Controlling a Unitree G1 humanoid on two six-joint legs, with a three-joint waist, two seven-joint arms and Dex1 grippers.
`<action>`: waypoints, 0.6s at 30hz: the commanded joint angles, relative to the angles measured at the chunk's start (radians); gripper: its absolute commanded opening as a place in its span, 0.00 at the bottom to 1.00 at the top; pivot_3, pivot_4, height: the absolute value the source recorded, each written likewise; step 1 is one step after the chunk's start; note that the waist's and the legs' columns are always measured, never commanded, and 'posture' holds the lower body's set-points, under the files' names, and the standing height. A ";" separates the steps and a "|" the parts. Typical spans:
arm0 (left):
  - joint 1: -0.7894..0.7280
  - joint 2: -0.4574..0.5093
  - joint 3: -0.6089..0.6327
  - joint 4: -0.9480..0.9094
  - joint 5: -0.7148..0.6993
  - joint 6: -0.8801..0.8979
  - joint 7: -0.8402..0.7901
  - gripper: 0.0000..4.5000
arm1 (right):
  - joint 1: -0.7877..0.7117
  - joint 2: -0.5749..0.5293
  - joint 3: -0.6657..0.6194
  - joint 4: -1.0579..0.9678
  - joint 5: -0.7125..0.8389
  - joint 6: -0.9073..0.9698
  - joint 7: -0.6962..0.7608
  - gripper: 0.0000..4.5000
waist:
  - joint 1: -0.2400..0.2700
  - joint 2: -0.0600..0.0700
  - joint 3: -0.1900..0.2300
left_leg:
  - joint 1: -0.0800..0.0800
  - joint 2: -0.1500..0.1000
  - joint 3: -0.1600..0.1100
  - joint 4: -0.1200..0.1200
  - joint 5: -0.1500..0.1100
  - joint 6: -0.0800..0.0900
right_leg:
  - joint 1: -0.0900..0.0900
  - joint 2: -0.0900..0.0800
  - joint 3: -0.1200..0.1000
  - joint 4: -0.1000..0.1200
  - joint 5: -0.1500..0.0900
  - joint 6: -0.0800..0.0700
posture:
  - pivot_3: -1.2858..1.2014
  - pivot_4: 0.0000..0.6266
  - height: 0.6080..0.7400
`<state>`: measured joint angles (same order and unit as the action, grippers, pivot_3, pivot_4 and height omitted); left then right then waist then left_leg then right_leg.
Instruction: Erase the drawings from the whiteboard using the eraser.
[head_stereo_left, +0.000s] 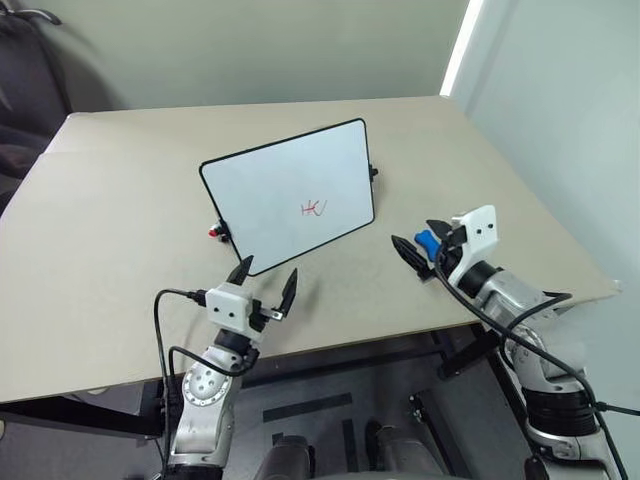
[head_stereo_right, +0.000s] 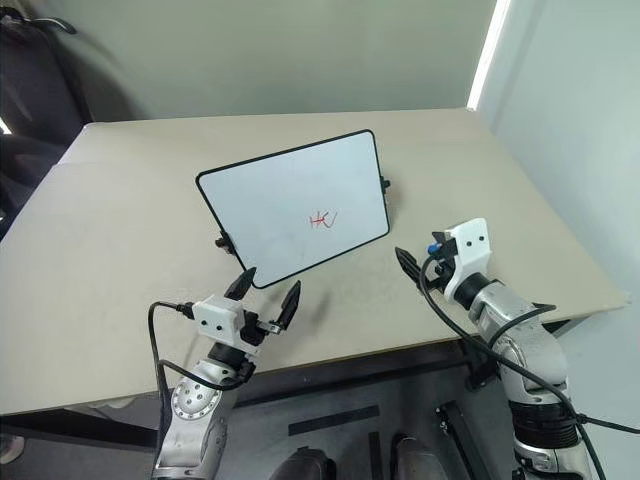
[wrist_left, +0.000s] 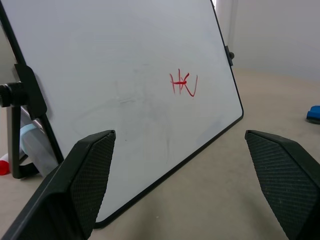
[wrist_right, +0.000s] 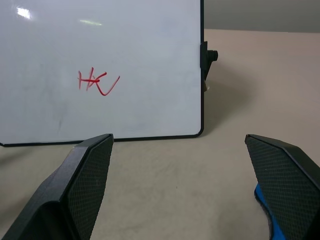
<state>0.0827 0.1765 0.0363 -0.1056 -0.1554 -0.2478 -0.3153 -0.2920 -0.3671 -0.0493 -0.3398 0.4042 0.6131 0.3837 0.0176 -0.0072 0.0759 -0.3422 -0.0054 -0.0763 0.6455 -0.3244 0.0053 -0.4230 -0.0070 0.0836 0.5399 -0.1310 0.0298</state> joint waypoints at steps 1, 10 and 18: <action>-0.014 0.001 0.002 -0.040 0.011 0.005 0.014 1.00 | -0.025 -0.006 -0.009 -0.015 -0.005 -0.006 -0.001 0.99 | 0.000 0.000 0.000 | 0.000 0.000 0.000 0.000 0.000 0.000 | 0.000 0.000 0.000 0.000 0.000 0.000 | 0.52 0.24 1.00; -0.045 0.003 -0.002 0.017 -0.009 0.002 -0.006 1.00 | -0.037 0.011 -0.006 0.004 -0.034 -0.010 -0.027 0.99 | 0.000 0.000 0.000 | 0.000 0.000 0.000 0.000 0.000 0.000 | 0.000 0.000 0.000 0.000 0.000 0.000 | 0.52 0.24 1.00; -0.056 -0.005 -0.021 0.064 0.034 -0.008 0.005 1.00 | -0.066 -0.005 -0.010 0.068 -0.068 0.041 -0.032 0.99 | 0.000 0.000 0.000 | 0.000 0.000 0.000 0.000 -0.001 0.000 | 0.000 0.000 0.000 0.000 0.000 0.000 | 0.52 0.24 1.00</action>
<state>0.0396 0.1740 0.0264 -0.0402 -0.1401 -0.2385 -0.3173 -0.3297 -0.3620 -0.0466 -0.2735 0.3477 0.6497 0.3666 0.0178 -0.0072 0.0759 -0.3418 -0.0054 -0.0762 0.6451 -0.3250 0.0051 -0.4230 -0.0074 0.0835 0.5401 -0.1308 0.0295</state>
